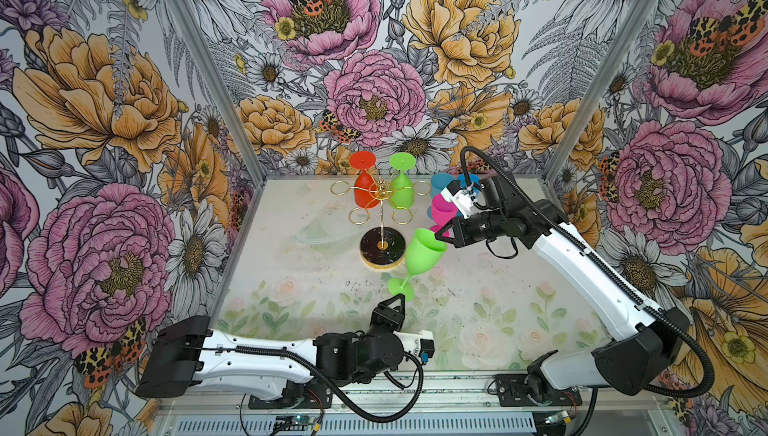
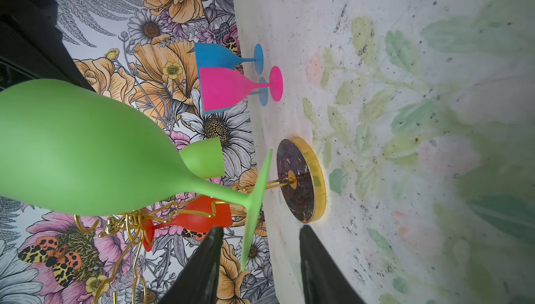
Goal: Take the wine glass off the wine glass rack
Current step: 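Carry the green glass beside the magenta glass with the right gripper while the left withdraws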
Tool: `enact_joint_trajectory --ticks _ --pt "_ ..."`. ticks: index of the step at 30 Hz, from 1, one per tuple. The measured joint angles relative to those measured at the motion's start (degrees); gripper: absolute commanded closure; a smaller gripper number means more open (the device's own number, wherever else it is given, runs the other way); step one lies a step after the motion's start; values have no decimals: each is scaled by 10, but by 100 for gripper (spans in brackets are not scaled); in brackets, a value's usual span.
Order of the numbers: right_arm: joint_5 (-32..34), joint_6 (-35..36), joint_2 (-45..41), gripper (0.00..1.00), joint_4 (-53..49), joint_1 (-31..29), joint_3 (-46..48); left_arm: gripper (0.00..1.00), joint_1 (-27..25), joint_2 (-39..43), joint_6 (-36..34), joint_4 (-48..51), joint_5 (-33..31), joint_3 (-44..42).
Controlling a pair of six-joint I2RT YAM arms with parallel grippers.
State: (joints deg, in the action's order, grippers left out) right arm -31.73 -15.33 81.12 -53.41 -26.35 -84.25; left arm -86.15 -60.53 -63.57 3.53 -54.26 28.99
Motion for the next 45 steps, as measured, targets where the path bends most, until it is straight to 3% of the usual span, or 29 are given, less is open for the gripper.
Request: enact_joint_trajectory --ticks 6,16,30,33,45 --pt "70 5 -8 100 0 1 -2 32 -2 3 71 10 16 0" --pt "195 17 -36 100 16 5 13 23 22 97 257 19 33 19" --pt "318 17 -38 100 51 59 70 17 180 191 541 156 110 121" --pt "330 17 -38 100 66 76 79 10 209 210 577 176 137 127" --pt "386 20 -4 100 112 118 91 9 349 230 657 236 224 140"
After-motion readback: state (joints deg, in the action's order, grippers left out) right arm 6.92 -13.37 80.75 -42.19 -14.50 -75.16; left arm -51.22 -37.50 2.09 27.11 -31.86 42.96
